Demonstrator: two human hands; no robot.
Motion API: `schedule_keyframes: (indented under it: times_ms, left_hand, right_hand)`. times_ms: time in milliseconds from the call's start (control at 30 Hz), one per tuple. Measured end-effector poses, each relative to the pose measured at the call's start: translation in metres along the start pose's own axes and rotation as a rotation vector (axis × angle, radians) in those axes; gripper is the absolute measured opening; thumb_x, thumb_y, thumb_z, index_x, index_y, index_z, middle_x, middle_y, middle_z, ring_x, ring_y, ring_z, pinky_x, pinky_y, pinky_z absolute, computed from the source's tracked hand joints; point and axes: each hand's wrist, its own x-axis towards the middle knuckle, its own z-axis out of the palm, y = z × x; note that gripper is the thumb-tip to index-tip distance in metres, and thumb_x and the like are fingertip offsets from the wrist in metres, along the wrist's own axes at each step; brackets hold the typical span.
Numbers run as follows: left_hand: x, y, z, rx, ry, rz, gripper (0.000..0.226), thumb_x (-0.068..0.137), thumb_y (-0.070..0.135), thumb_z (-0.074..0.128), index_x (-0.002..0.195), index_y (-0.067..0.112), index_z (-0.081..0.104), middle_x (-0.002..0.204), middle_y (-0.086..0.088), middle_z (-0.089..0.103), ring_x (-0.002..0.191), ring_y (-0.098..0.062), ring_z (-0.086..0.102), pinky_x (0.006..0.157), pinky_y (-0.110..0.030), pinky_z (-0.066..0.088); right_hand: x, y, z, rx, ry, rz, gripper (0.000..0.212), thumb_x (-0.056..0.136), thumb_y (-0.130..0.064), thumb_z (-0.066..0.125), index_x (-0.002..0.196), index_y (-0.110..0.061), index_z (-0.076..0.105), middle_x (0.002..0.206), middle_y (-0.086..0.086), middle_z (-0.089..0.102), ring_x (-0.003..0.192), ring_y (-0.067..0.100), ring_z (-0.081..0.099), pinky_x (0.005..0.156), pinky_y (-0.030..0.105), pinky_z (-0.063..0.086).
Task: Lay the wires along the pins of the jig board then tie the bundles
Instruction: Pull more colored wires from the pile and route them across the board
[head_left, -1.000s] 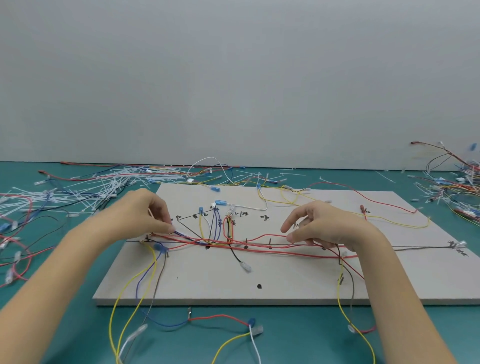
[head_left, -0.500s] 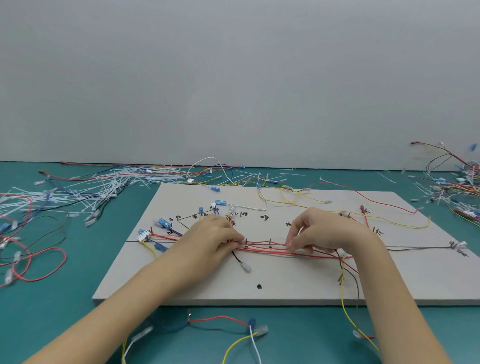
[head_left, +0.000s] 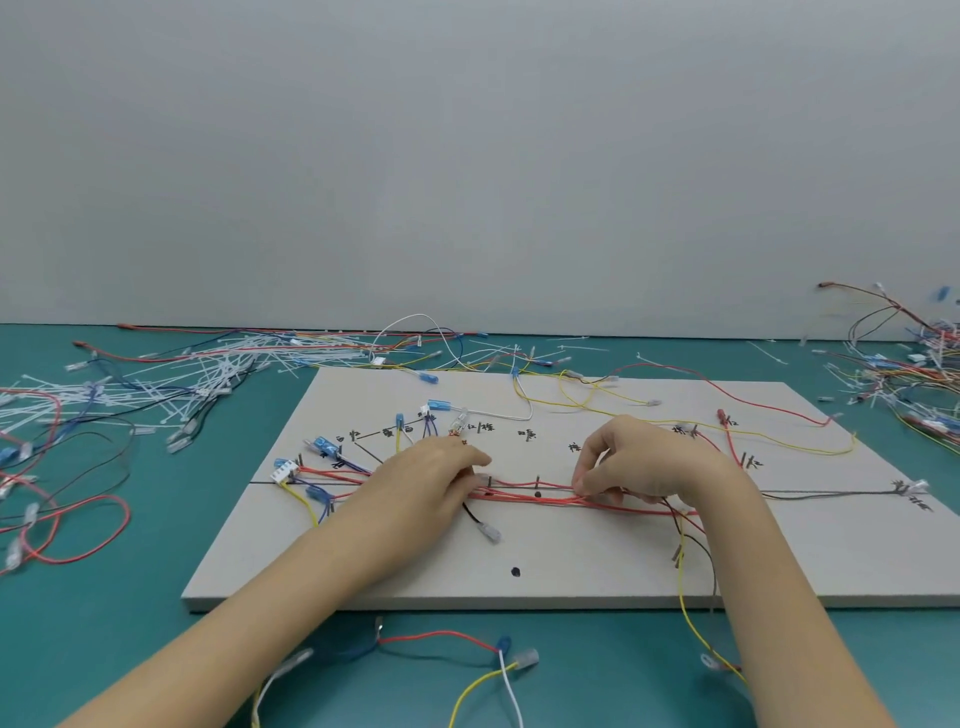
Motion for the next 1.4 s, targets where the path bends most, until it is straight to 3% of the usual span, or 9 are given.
schedule_keyframes:
  times_ms: [267, 467, 633, 800, 967, 1133, 1400]
  left_hand:
    - [0.001, -0.005, 0.0, -0.116, 0.084, -0.027, 0.015, 0.093, 0.015, 0.061, 0.098, 0.019, 0.074, 0.093, 0.009, 0.068, 0.089, -0.006, 0.06, 0.082, -0.023, 0.046]
    - [0.002, -0.003, 0.001, -0.134, 0.062, -0.067, 0.017, 0.096, 0.019, 0.057, 0.103, 0.019, 0.073, 0.095, 0.008, 0.059, 0.09, -0.007, 0.052, 0.083, -0.023, 0.041]
    - [0.004, -0.005, -0.009, -0.213, -0.034, -0.138, 0.037, 0.091, -0.002, 0.047, 0.105, 0.019, 0.074, 0.098, 0.009, 0.06, 0.097, -0.006, 0.056, 0.088, -0.016, 0.041]
    - [0.002, -0.01, -0.016, -0.303, -0.019, -0.185, 0.044, 0.089, -0.008, 0.042, 0.1, 0.021, 0.074, 0.094, 0.014, 0.065, 0.09, 0.014, 0.055, 0.074, 0.001, 0.036]
    - [0.0, -0.016, -0.018, -0.323, 0.014, -0.168, 0.035, 0.09, -0.001, 0.051, 0.097, 0.023, 0.076, 0.087, 0.026, 0.062, 0.087, 0.019, 0.052, 0.071, 0.0, 0.035]
    - [0.001, -0.021, -0.014, -0.229, 0.013, -0.083, 0.015, 0.088, 0.019, 0.068, 0.094, 0.031, 0.075, 0.091, 0.017, 0.066, 0.095, 0.007, 0.047, 0.075, -0.005, 0.032]
    - [0.0, -0.021, -0.014, -0.208, 0.047, -0.033, 0.011, 0.085, 0.021, 0.073, 0.091, 0.03, 0.075, 0.085, 0.019, 0.066, 0.093, 0.007, 0.053, 0.073, -0.003, 0.037]
  right_hand:
    - [-0.003, 0.001, -0.003, 0.033, -0.005, -0.029, 0.006, 0.082, -0.014, 0.068, 0.077, -0.014, 0.072, 0.056, 0.002, 0.058, 0.037, 0.012, 0.033, 0.04, 0.018, 0.028]
    - [-0.004, 0.001, -0.006, 0.137, 0.009, -0.069, 0.005, 0.087, -0.016, 0.067, 0.082, -0.014, 0.069, 0.051, -0.003, 0.052, 0.042, 0.012, 0.034, 0.041, 0.019, 0.028]
    - [-0.006, 0.001, -0.006, 0.157, -0.031, -0.089, 0.004, 0.088, -0.014, 0.065, 0.086, -0.013, 0.067, 0.05, -0.004, 0.049, 0.042, 0.012, 0.033, 0.039, 0.019, 0.027]
    - [-0.008, 0.0, -0.006, 0.162, -0.045, -0.094, 0.004, 0.089, -0.014, 0.065, 0.088, -0.011, 0.068, 0.051, -0.004, 0.05, 0.043, 0.012, 0.032, 0.039, 0.019, 0.026]
    - [-0.009, 0.001, -0.009, 0.159, -0.053, -0.103, 0.004, 0.088, -0.013, 0.064, 0.086, -0.012, 0.068, 0.049, -0.004, 0.049, 0.037, 0.01, 0.032, 0.038, 0.018, 0.026]
    - [-0.009, 0.0, -0.008, 0.152, -0.056, -0.108, 0.005, 0.088, -0.014, 0.065, 0.085, -0.013, 0.069, 0.049, -0.004, 0.049, 0.037, 0.01, 0.032, 0.039, 0.019, 0.026]
    - [-0.005, 0.0, -0.003, 0.103, -0.039, -0.067, 0.006, 0.088, -0.014, 0.065, 0.083, -0.014, 0.068, 0.05, -0.003, 0.051, 0.035, 0.01, 0.033, 0.038, 0.018, 0.028]
